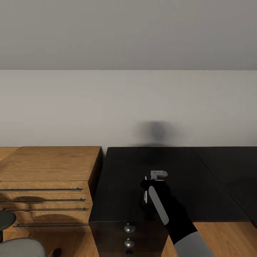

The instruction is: In the bedroom, organize the workspace by keeping the computer under the desk, ensuring the monitor is on the desk, placing the keyboard on the desk next to the monitor, placing the mouse on the desk next to the keyboard, moving the folder from the swivel chair onto the desk next to the mouse, stacking the notebook on top of the folder with the pen on top of the notebook, and positioning the swivel chair next to the desk.

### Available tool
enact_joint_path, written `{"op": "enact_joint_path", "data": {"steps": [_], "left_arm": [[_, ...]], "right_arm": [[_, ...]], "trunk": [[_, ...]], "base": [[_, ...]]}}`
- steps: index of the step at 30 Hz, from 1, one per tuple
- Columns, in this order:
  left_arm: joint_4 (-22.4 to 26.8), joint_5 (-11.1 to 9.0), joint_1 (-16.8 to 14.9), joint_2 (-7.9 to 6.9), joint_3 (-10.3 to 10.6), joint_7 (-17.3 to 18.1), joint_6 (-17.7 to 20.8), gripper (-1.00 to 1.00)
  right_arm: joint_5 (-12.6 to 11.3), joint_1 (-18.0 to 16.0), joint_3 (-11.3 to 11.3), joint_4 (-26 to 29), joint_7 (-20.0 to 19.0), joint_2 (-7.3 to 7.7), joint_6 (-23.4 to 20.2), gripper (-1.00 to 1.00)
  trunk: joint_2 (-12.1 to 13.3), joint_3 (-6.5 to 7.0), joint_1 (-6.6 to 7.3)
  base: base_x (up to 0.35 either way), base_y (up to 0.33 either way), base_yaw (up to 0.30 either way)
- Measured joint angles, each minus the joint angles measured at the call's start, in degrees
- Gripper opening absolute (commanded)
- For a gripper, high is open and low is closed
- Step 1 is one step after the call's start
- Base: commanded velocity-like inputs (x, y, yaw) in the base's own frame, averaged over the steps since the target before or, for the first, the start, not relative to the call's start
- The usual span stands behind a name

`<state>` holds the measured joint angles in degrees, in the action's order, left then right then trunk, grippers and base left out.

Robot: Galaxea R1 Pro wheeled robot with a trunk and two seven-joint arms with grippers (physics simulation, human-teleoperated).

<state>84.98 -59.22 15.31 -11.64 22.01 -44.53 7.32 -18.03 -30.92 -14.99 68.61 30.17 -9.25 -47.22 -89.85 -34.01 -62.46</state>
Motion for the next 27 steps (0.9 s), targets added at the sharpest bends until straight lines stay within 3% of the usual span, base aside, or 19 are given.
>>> {"op": "enact_joint_path", "data": {"steps": [12,20,27], "left_arm": [[-0.1,0.0,0.0,-0.01,-0.1,0.0,0.0,1.00],[-0.1,0.0,0.0,-0.01,-0.1,0.0,0.0,1.00],[-0.1,0.1,0.0,0.00,0.0,0.0,0.0,1.00]], "right_arm": [[0.0,0.0,0.5,0.1,0.0,-0.06,0.1,1.00],[-0.3,0.0,0.6,0.1,0.0,-0.08,0.1,1.00],[-2.6,0.0,0.3,0.0,-0.1,-0.07,0.1,1.00]], "trunk": [[0.0,0.00,0.00],[0.0,0.00,0.01],[0.0,0.00,0.02]], "base": [[-0.204,0.000,0.000],[-0.032,0.009,0.000],[0.049,0.124,0.000]]}}
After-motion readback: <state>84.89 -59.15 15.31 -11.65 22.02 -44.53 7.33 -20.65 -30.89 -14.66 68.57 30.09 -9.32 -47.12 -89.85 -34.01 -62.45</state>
